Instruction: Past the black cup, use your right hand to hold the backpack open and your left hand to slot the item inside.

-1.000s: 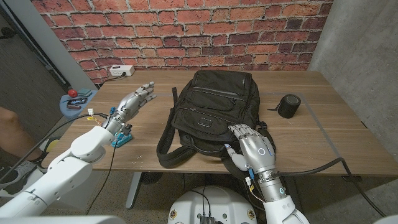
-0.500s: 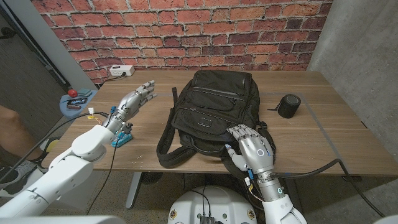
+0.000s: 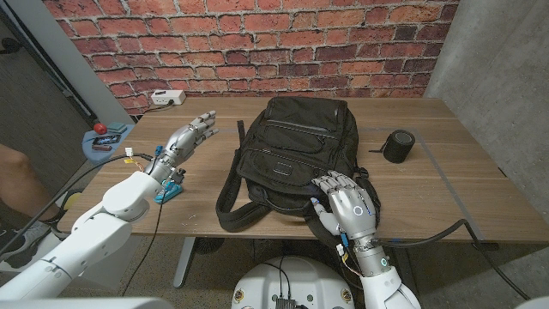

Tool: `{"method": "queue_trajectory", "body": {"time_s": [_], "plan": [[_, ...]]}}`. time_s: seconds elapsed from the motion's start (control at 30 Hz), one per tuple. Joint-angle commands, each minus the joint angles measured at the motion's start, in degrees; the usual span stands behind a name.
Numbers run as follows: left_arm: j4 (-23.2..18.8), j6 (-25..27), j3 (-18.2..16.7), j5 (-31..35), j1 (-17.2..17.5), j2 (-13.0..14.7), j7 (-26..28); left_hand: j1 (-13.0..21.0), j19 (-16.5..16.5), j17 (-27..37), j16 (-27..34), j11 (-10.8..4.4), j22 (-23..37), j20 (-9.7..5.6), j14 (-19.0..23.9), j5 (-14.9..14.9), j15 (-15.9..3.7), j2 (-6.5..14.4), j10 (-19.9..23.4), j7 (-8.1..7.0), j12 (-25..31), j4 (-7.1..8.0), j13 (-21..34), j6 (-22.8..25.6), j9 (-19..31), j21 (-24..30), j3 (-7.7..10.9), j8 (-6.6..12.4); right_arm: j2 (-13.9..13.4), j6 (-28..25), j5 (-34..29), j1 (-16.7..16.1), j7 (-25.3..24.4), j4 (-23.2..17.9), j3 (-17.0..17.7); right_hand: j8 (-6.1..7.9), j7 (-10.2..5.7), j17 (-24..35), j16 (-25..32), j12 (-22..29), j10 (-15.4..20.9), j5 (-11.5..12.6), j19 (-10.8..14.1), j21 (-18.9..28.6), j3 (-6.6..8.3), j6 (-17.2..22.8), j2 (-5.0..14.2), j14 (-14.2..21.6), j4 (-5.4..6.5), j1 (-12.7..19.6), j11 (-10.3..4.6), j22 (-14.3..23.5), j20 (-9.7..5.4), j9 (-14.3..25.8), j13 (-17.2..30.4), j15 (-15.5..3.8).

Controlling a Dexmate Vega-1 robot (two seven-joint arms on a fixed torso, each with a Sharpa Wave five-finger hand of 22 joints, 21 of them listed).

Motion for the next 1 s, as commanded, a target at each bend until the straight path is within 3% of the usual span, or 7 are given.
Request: {"method": "queue_trajectory", "body": {"time_s": [0.03,0.3,1.0], "plan": [[-1.23,-0.19,-0.06,0.65,1.13,-0.36,1.67,0.53,0.58,0.08,0.3,-0.04,0.27,-0.05,0.44,0.44,0.3,0.05,0.51,-0.07,0.13,-0.02,0.12,0.36,0.3,0.18,-0.2,0.27,-1.36,1.17,1.9,1.3,-1.88,1.09,0.41,0.5,0.05,0.37,0.64,1.02,1.97,0.32,0.4,0.27,-0.26,1.32,0.22,0.94,0.19,0.77,-0.18,0.15,-2.11,0.18,0.35,-8.45],[-2.43,0.18,-0.51,1.09,2.37,-0.41,2.64,0.63,0.69,0.08,0.33,-0.07,0.27,0.03,0.59,0.44,0.24,0.07,0.63,-0.11,0.15,0.01,0.13,0.54,0.3,0.21,-0.22,0.3,-1.81,2.16,3.05,1.59,-2.71,0.51,0.65,1.33,0.03,1.06,1.55,2.46,4.64,0.29,0.67,0.37,-0.81,3.91,0.7,2.73,0.5,1.16,-0.13,0.17,-2.4,0.26,0.93,-8.96],[-2.22,0.31,-0.32,1.08,2.81,-1.47,3.35,0.85,0.73,0.1,0.28,0.04,0.28,0.12,0.61,0.44,0.28,0.1,0.64,-0.07,0.09,0.16,0.13,0.71,0.31,0.17,-0.29,0.27,-3.17,5.24,4.76,1.8,-2.13,-1.56,2.05,1.53,0.32,1.66,2.24,3.2,5.42,0.2,1.11,0.51,-1.49,5.0,0.7,4.05,0.6,1.37,-0.2,0.18,-2.42,0.32,1.49,-9.09]]}}
